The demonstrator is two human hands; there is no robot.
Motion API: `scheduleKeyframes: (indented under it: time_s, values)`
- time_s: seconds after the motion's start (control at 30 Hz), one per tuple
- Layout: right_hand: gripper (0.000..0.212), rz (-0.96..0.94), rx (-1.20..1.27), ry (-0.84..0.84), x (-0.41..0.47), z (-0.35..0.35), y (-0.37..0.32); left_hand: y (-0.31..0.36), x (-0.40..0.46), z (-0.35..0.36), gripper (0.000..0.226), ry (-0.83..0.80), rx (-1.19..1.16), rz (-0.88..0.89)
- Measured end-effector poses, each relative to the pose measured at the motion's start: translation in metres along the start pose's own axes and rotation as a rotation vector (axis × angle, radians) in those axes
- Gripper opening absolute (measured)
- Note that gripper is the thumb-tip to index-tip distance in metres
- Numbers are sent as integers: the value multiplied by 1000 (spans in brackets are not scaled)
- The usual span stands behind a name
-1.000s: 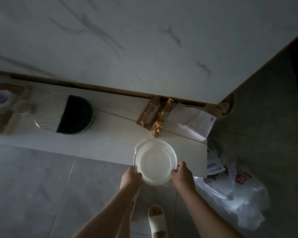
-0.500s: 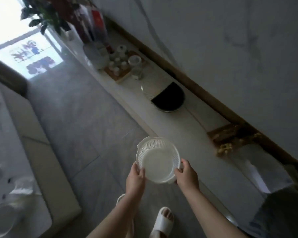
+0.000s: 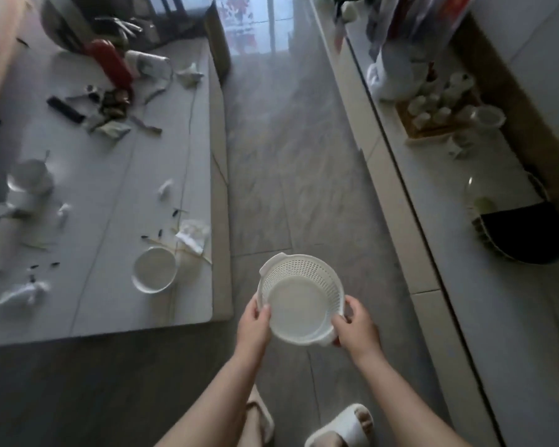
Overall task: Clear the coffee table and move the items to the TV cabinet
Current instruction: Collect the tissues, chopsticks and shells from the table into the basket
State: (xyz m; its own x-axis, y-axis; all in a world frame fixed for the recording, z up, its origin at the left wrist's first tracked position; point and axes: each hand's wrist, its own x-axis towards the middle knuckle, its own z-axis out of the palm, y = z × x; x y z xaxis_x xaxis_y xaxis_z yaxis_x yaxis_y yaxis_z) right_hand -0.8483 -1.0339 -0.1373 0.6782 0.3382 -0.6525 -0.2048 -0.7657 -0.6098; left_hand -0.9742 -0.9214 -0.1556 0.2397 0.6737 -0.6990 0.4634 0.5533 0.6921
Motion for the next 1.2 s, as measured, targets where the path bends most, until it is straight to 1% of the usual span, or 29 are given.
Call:
scheduleKeyframes:
  time_s: [0.23,0.43,0.53,0.63,0.77,1.0,1.2]
  values:
    - [38,-98,-74,-108,-10,116,-65,-2,41,-124,39,129,-112,-61]
    - [41,-145,-143,-159,-19,183,-107,4,60,-195,35,181,-280,-79]
    - [39,-143,-150,-197,-23,205,-123,12,61,-220,41,214,-346,-90]
    - [41,-165,-148,-239,-21,225,-143,21,64,-241,44,258,-358,-102]
    - [42,-222,-211,-313,-17,256,-169,27,66,-267,42,324,-354,-89]
    - [48,-264,-290,-454,-14,312,-197,30,73,-305,38,434,-404,-169]
    - [46,-310,-415,-483,-19,361,-208,24,76,-340,38,515,-455,-209]
